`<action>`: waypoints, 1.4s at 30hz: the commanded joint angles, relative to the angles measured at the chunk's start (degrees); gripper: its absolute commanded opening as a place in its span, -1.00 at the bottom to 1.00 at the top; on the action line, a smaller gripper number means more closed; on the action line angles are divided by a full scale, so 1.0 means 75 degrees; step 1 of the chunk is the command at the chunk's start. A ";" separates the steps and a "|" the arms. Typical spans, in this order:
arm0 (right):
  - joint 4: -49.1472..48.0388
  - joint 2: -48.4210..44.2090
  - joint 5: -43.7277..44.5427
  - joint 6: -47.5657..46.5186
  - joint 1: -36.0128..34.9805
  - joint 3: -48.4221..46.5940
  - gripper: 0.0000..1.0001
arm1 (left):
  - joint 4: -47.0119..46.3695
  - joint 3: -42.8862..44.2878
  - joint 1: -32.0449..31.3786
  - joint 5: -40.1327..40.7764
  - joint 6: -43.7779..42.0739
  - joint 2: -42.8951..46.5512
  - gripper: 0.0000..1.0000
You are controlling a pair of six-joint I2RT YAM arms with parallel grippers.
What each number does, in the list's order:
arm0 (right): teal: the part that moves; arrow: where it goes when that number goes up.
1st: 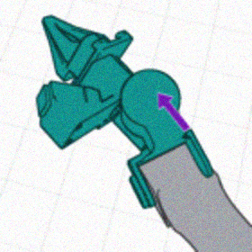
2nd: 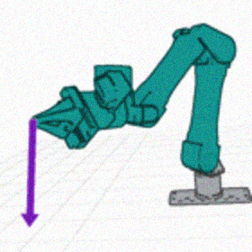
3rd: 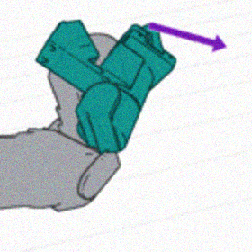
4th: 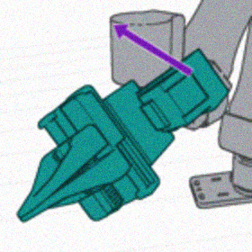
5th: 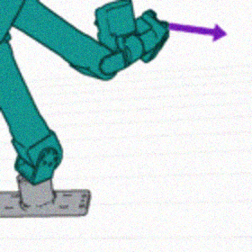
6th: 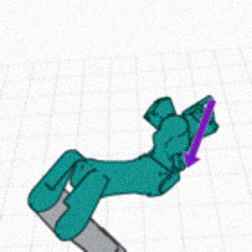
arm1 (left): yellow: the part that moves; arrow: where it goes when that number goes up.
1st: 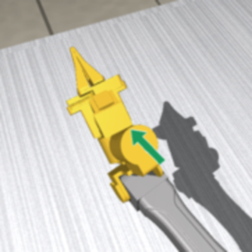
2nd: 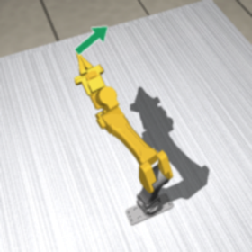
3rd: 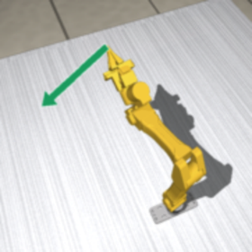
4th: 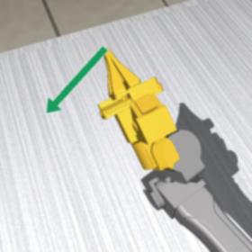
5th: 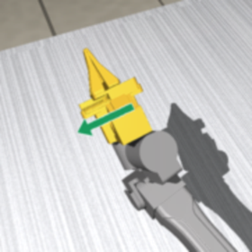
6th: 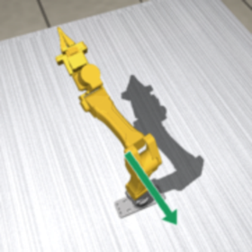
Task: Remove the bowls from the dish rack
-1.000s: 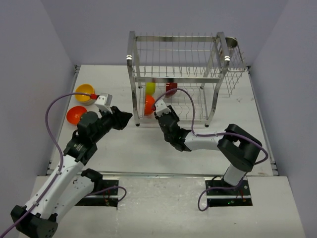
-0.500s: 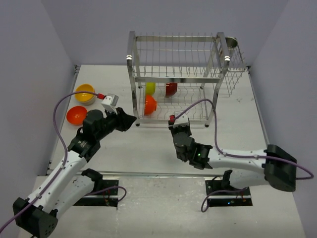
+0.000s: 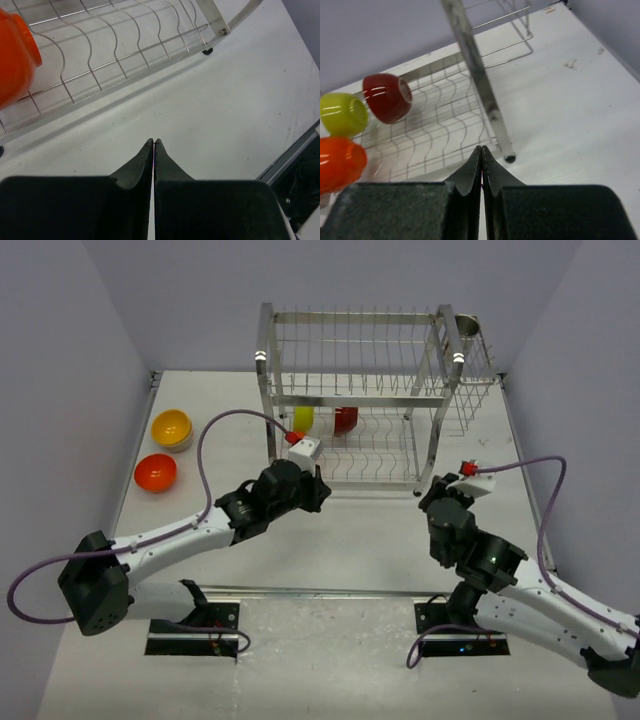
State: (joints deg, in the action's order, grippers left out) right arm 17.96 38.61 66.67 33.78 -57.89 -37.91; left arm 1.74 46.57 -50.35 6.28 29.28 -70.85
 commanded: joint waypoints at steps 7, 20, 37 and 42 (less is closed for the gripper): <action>0.0172 0.0231 -0.2502 -0.1177 0.2784 -0.0476 -1.00 | -0.1110 0.1489 -0.0376 0.2148 -0.0200 -0.1767 -1.00; 0.0172 -0.0589 -0.3440 -0.1270 0.3265 -0.0582 -1.00 | -0.5521 -0.0159 -0.0799 0.4166 -0.0880 -0.3431 -0.81; 0.0102 -0.1140 -0.3863 -0.1234 0.3265 -0.0277 -1.00 | -0.6829 0.1316 -0.0728 0.4552 -0.1572 -0.4865 -0.61; 0.0055 -0.0906 -0.3886 -0.1270 0.3265 -0.0313 -1.00 | -0.6619 0.0413 -0.0682 0.4272 -0.1595 -0.3797 -0.56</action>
State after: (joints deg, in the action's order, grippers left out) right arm 19.70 30.81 38.22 25.34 -33.67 -40.34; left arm -45.60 51.94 -56.16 37.87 18.41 -105.19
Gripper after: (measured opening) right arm 0.003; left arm 0.212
